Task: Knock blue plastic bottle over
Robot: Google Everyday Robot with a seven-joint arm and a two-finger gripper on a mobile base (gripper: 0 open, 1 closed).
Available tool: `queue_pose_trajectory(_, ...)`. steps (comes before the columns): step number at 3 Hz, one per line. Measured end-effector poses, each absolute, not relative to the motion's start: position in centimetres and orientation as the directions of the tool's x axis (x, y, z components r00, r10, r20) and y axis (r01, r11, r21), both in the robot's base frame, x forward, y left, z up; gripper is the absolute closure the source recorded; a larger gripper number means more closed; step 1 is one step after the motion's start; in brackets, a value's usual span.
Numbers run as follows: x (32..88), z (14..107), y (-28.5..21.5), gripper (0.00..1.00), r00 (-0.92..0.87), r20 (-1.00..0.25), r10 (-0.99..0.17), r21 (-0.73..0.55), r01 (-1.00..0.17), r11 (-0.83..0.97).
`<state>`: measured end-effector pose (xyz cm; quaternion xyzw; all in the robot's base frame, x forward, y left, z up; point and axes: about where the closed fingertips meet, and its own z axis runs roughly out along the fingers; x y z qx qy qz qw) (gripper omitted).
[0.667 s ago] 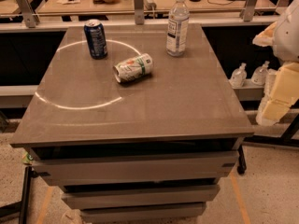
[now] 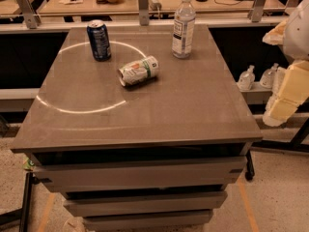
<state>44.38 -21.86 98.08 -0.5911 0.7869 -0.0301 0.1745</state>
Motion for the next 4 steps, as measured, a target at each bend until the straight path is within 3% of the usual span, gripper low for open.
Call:
queue_pose_trajectory(2, 52.8, 101.4, -24.6, 0.00, -0.223, -0.533, -0.816, -0.290, -0.858, 0.424)
queue_pose_trajectory(3, 57.5, 101.4, -24.2, 0.00, -0.186, -0.643, -0.743, -0.243, -0.871, 0.428)
queue_pose_trajectory(4, 61.3, 99.4, -23.6, 0.00, -0.186, -0.781, -0.597, -0.138, -0.879, 0.455)
